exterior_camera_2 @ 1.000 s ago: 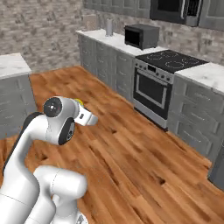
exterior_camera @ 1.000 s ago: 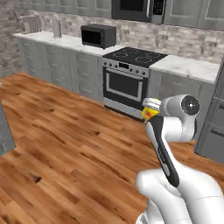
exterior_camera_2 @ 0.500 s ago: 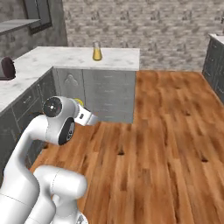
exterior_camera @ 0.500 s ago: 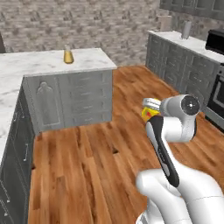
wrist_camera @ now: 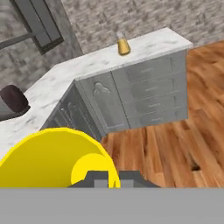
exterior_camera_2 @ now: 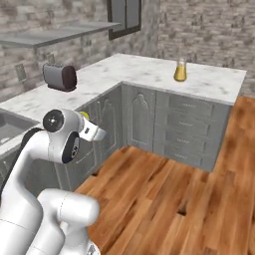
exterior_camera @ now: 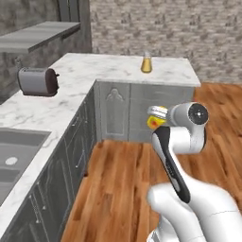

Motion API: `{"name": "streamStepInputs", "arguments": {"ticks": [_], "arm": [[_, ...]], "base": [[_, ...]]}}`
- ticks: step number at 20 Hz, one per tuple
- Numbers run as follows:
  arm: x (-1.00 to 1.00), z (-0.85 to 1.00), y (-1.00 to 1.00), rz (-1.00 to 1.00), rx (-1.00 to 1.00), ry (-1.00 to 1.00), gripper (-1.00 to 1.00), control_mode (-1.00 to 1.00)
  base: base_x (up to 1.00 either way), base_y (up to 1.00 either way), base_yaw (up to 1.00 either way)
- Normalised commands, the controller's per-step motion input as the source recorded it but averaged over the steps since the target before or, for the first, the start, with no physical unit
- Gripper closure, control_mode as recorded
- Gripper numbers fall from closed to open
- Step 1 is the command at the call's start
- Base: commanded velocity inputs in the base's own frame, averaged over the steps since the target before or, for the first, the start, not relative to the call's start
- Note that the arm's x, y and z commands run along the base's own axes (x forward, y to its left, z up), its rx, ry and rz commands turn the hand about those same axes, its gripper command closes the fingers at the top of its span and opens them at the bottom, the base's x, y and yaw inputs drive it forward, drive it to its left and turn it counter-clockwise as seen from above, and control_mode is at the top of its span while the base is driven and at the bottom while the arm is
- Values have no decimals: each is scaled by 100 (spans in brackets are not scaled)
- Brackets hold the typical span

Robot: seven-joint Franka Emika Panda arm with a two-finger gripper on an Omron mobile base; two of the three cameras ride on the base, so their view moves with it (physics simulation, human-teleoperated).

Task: Place the pitcher and cup on the dining counter for serving.

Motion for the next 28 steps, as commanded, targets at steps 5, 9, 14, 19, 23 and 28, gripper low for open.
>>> {"name": "streamStepInputs", "arguments": {"ticks": [5, 9, 14, 19, 23, 28], "arm": [[0, 0, 0, 0, 0, 0, 100, 100], [0, 0, 0, 0, 0, 0, 100, 100], [0, 0, 0, 0, 0, 0, 100, 100], [0, 0, 0, 0, 0, 0, 100, 100], [0, 0, 0, 0, 0, 0, 100, 100], [0, 0, 0, 0, 0, 0, 100, 100]], "base": [[100, -62, 7], [100, -57, -16], [100, -49, -21], [100, -76, -27], [100, -71, -27], [92, -54, -8]]}}
